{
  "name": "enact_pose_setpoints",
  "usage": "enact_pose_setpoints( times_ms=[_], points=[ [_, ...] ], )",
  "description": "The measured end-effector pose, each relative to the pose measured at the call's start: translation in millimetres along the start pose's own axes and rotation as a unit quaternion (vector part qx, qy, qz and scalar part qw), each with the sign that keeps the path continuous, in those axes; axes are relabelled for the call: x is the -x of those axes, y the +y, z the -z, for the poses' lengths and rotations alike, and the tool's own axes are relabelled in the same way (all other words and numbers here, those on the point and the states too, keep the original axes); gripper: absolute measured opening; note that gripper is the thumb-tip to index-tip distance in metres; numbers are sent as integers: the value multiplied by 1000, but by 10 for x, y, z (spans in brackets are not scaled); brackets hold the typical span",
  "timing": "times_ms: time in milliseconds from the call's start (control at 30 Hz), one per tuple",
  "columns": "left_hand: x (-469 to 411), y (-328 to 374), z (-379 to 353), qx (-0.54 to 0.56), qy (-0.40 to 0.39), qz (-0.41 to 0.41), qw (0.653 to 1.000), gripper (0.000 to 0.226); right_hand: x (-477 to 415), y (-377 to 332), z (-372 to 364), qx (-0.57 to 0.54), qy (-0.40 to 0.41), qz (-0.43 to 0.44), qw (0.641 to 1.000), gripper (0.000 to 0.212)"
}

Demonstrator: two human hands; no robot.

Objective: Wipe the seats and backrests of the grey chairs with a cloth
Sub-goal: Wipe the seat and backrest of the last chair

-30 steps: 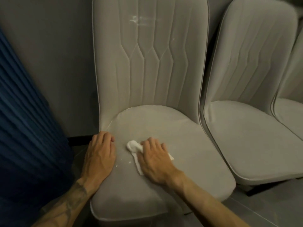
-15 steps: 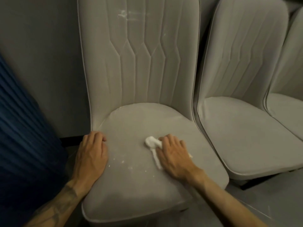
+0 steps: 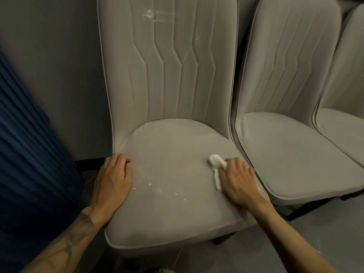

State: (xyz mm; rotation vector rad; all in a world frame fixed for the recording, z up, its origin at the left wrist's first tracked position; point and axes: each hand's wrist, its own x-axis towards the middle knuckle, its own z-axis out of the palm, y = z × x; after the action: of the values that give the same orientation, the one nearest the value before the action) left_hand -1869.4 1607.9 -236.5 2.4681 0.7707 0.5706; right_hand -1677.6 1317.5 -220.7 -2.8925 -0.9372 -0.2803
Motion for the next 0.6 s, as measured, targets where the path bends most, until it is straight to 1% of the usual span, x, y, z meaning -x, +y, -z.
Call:
enact_pose_setpoints(
  times_ms=[33,67,100,167,233,267,300,333,400,433,467,500,533,567,600],
  points=[
    [39,-7,18,-1,-8,2,1000,14,35,54,18,-1,8,-43,999,30],
    [86,-10,39,-1,-12,4,1000,16,105,-13,21,-6,26,-54,998,29],
    [140,-9,64,2,-13,6,1000,19,202,-189,0,-20,41,-35,998,26],
    [265,3,112,17,-13,22,1000,22,398,-689,-93,-71,40,51,995,18],
    [411,1,126,20,-11,45,999,23,515,-1062,-154,-106,34,148,983,22],
    [490,2,119,18,-6,50,999,23,497,-1101,-138,-102,32,174,979,27],
    [571,12,109,19,-1,53,998,25,443,-1030,-101,-84,36,178,980,31],
    [641,31,96,20,5,57,998,28,381,-876,-74,-63,35,156,985,32],
    [752,64,44,22,18,60,998,40,299,-473,-14,-29,15,63,997,28],
    [792,77,15,34,27,68,997,47,313,-317,17,-29,21,6,999,27],
    [813,90,-6,52,39,78,995,50,364,-287,41,-31,35,-30,998,27],
    [818,94,-22,66,55,86,993,50,432,-395,48,-26,42,-34,998,28],
    [818,89,-39,72,70,90,991,47,497,-597,23,-27,43,-10,999,29],
    [821,80,-53,76,81,94,989,46,555,-857,-28,-40,46,39,997,27],
    [826,63,-64,79,88,97,988,46,596,-1134,-68,-57,47,106,992,25]
  ],
)
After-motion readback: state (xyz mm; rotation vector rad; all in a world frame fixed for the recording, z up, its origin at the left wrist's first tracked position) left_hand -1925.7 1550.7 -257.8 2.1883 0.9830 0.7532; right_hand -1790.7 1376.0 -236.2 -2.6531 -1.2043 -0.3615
